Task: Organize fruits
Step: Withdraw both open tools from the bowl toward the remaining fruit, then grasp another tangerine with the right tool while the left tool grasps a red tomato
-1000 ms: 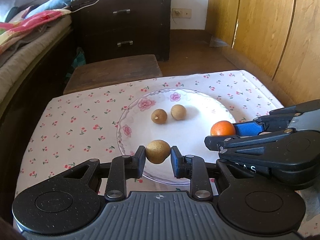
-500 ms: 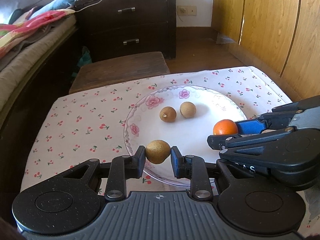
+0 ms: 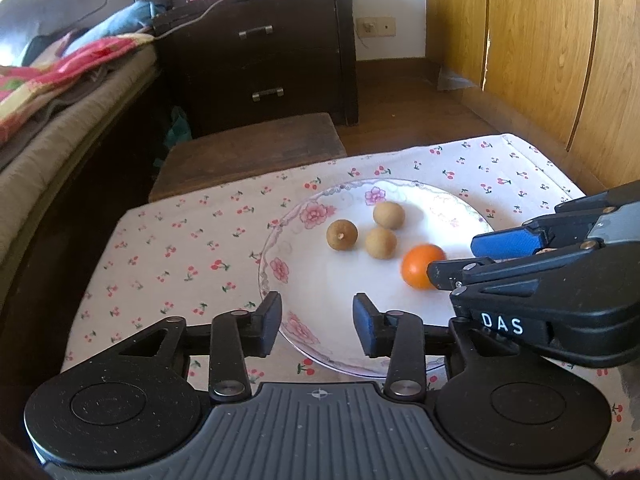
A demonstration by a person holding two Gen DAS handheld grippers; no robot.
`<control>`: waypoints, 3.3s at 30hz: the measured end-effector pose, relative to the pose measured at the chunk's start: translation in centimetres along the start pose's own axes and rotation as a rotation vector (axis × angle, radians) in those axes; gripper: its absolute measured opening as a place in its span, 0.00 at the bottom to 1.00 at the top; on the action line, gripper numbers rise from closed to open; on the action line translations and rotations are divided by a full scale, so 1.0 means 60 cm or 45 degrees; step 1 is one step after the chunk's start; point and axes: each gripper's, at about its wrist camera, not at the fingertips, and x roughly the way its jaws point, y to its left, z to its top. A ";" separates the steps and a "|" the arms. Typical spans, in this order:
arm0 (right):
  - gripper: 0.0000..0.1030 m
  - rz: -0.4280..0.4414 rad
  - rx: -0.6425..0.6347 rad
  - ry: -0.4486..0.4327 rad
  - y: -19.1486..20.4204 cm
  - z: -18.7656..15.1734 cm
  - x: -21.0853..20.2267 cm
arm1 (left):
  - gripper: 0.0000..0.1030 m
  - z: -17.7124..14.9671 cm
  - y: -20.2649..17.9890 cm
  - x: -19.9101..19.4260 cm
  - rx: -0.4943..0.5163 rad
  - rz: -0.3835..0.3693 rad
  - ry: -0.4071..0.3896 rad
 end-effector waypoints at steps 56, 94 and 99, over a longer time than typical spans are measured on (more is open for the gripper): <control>0.35 0.219 -0.213 0.137 0.182 -0.134 -0.082 | 0.57 -0.090 0.108 -0.136 -0.180 -0.059 -0.005; 0.32 0.200 -0.183 0.196 0.158 -0.147 -0.097 | 0.58 -0.123 0.103 -0.127 -0.160 -0.217 0.078; 0.32 0.188 -0.162 0.189 0.139 -0.157 -0.111 | 0.57 -0.142 0.070 -0.114 -0.087 -0.232 0.127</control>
